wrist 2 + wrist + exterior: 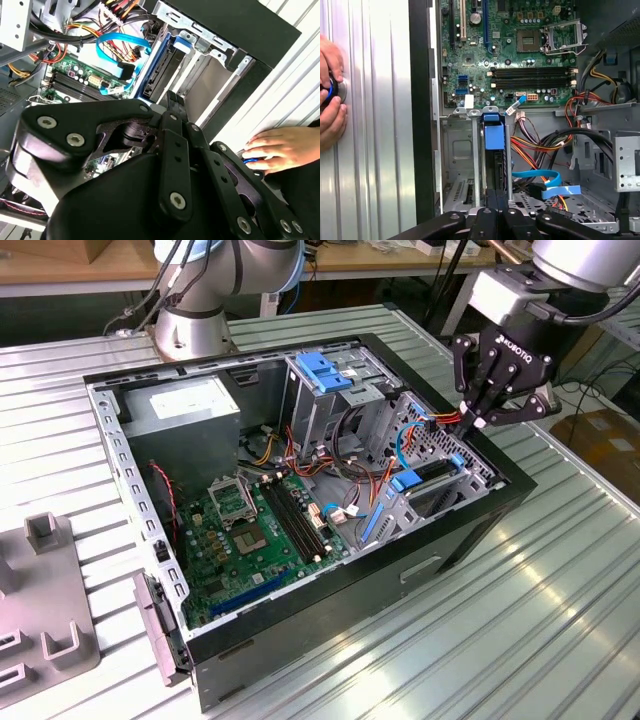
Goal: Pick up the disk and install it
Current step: 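Insert the first disk wire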
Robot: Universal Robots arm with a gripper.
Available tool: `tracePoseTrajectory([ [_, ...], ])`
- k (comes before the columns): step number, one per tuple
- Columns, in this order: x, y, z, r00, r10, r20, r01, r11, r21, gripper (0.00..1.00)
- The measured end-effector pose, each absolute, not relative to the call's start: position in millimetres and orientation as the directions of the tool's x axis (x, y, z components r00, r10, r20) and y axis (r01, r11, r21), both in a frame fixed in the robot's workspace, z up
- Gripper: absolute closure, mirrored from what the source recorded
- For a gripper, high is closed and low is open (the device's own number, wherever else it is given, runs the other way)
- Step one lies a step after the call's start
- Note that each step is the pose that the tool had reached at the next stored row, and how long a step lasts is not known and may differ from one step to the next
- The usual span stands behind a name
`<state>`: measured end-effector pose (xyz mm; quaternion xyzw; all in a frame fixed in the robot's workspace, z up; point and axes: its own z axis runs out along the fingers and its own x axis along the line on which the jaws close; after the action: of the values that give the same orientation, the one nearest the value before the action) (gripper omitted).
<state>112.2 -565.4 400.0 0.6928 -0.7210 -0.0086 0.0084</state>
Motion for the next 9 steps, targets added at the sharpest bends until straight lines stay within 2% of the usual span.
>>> tracePoseTrajectory([
  [9,118.3,-563.7,400.2,0.049,-0.999,0.001,-0.999,-0.049,0.021,0.9],
])
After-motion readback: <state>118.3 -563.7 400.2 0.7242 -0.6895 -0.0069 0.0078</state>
